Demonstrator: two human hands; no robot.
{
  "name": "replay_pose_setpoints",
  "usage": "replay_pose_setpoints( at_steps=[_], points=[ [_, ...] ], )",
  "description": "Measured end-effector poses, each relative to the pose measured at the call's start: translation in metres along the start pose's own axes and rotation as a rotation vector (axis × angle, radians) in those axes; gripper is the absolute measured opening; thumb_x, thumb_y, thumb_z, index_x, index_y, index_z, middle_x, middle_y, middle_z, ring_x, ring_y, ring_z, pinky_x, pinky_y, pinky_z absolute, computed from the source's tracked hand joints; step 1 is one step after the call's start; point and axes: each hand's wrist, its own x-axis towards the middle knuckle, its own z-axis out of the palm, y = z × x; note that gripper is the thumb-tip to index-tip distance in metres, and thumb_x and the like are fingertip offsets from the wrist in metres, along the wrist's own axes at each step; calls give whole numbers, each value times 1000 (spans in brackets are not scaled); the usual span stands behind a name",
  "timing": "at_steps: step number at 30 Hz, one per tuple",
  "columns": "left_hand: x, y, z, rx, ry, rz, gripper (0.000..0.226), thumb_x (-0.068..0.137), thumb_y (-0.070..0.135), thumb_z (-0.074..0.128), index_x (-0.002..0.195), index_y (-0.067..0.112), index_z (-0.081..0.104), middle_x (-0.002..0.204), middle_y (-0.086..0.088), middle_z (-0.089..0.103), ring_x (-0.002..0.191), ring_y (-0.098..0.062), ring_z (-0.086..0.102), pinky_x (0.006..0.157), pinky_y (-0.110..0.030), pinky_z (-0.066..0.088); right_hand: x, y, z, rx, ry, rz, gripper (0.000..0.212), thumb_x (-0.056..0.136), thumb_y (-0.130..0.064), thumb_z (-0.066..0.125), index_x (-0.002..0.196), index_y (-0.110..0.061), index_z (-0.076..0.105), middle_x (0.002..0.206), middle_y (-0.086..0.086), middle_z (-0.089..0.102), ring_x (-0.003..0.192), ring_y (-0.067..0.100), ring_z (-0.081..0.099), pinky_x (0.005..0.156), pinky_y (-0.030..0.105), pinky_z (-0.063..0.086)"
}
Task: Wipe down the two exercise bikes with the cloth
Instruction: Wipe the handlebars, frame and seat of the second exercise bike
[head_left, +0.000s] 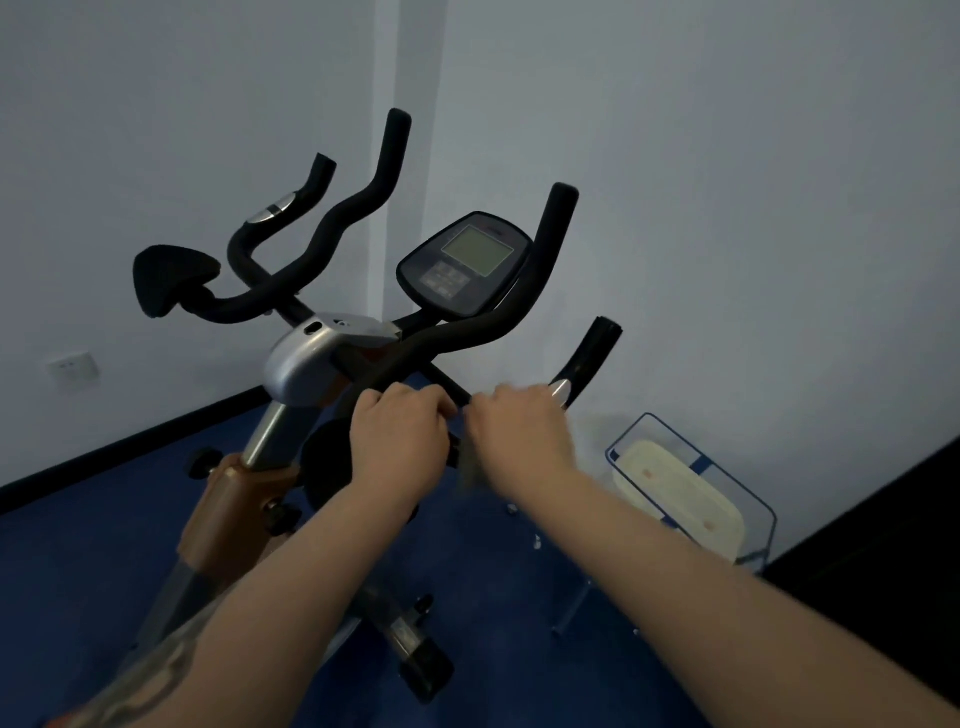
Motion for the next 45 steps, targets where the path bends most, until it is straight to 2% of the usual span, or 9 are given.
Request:
replay_pose_setpoints(
  at_steps=[3, 7, 13, 17, 22, 28, 32, 38, 45],
  points=[
    [-2, 0, -2, -81, 66, -41, 29, 96, 15, 40, 103, 28, 66, 92, 10, 68, 91, -11, 58, 87, -27, 25, -2, -12, 6, 46, -35, -69, 25, 96, -27, 45, 116, -17, 56, 99, 4, 60, 84, 23, 60, 72, 37, 34],
    [-5, -1, -3, -78, 141, -102, 29, 95, 13, 44, 107, 27, 65, 100, 8, 66, 101, -13, 57, 97, -28, 21, 3, 31, 7, 94, 104, 12, 35, 103, -34, 32, 98, -20, 63, 90, 0, 66, 84, 19, 63, 116, 39, 16],
    [-8, -2, -4, -38, 181, -116, 30, 87, 11, 47, 106, 28, 62, 108, 8, 61, 108, -13, 51, 96, -27, 17, 3, -14, 4, 186, 68, -37, 17, 92, -23, 53, 85, -14, 66, 79, 5, 67, 70, 24, 63, 88, 40, 43],
    [-7, -1, -3, -46, 183, -122, 31, 90, 9, 47, 107, 29, 63, 109, 9, 62, 110, -13, 51, 97, -27, 16, 16, 65, -2, 78, 92, -5, 32, 98, -34, 42, 91, -19, 69, 85, 3, 68, 78, 24, 65, 114, 42, 19],
    [-8, -1, -4, -56, 181, -120, 32, 88, 8, 47, 106, 29, 63, 108, 9, 63, 111, -12, 52, 93, -27, 18, -8, -7, 4, 158, 150, 29, 21, 72, -23, 75, 59, -14, 62, 55, 4, 56, 51, 27, 55, 68, 35, 46],
    [-8, -1, -3, -78, 182, -124, 34, 91, 7, 44, 108, 29, 63, 110, 10, 62, 111, -11, 50, 95, -26, 18, 6, 68, -5, 64, 123, -6, 29, 95, -33, 47, 83, -19, 69, 80, -1, 67, 77, 22, 62, 116, 44, 20],
    [-9, -2, -5, -233, 295, -103, 34, 84, -3, 49, 96, 23, 67, 101, 8, 64, 104, -13, 54, 91, -23, 23, -5, -11, -2, 57, -13, 67, 9, 82, -22, 62, 76, -15, 62, 71, 3, 59, 62, 25, 55, 68, 36, 38],
    [-21, -13, -14, -488, 618, -238, 28, 80, -6, 49, 82, 18, 62, 88, 7, 61, 87, -13, 53, 81, -36, 41, 56, -30, 12, 368, -294, 208, 35, 101, -21, 32, 131, -6, 43, 127, 13, 57, 113, 32, 56, 74, 35, 36],
    [-23, -27, -7, -296, 512, -383, 14, 92, 12, 51, 93, 22, 61, 90, 7, 58, 85, -13, 50, 77, -35, 42, 30, -20, 19, 152, -150, -133, 35, 103, -29, 26, 130, -15, 44, 118, 7, 57, 96, 27, 61, 58, 32, 30]
  ],
)
